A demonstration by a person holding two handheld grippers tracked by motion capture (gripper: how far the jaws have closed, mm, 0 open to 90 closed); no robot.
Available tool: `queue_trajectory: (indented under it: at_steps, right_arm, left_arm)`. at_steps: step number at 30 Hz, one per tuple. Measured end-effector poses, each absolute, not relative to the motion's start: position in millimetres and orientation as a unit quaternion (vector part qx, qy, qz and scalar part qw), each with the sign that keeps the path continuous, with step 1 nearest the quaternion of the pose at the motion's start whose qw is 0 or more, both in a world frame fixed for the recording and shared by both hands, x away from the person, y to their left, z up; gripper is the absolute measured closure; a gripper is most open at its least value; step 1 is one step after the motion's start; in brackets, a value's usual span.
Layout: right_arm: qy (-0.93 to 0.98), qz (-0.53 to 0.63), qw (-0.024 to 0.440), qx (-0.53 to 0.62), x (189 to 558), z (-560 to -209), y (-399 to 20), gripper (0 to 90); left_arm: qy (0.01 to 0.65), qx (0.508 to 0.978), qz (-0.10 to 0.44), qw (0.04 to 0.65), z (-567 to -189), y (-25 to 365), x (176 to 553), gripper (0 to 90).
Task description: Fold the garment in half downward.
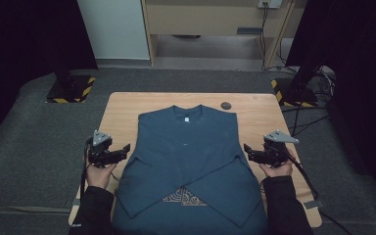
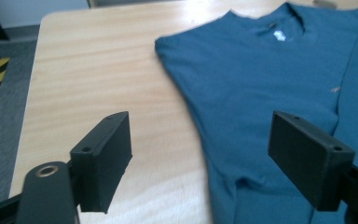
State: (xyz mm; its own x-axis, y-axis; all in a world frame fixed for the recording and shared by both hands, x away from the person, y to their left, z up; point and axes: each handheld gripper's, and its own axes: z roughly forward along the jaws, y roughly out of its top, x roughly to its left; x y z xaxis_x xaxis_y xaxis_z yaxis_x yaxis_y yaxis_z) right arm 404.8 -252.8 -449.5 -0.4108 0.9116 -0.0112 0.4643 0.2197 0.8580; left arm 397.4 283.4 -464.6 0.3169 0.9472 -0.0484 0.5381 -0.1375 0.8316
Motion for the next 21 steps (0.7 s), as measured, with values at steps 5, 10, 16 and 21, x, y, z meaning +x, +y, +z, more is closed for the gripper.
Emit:
queue_trajectory:
  at_steps: [5, 10, 16, 21]
  right_arm:
    - [0.735, 0.411, 0.272, 0.466, 413.1, -444.8, -247.8, 13.1]
    - [0.737, 0.411, 0.270, 0.464, 424.5, -441.8, -242.3, 13.0]
    - [0.741, 0.411, 0.269, 0.458, 442.0, -438.3, -232.8, 12.7]
    - [0.741, 0.413, 0.266, 0.458, 455.2, -434.7, -226.5, 12.4]
  left_arm:
    - [0.523, 0.704, 0.259, 0.406, -461.9, 282.7, 408.3, 20.6]
    - [0.526, 0.708, 0.256, 0.395, -458.7, 282.0, 421.5, 20.1]
    - [0.528, 0.708, 0.253, 0.395, -455.3, 280.8, 436.7, 20.7]
    - [0.526, 0.709, 0.255, 0.394, -452.8, 276.8, 447.2, 21.0]
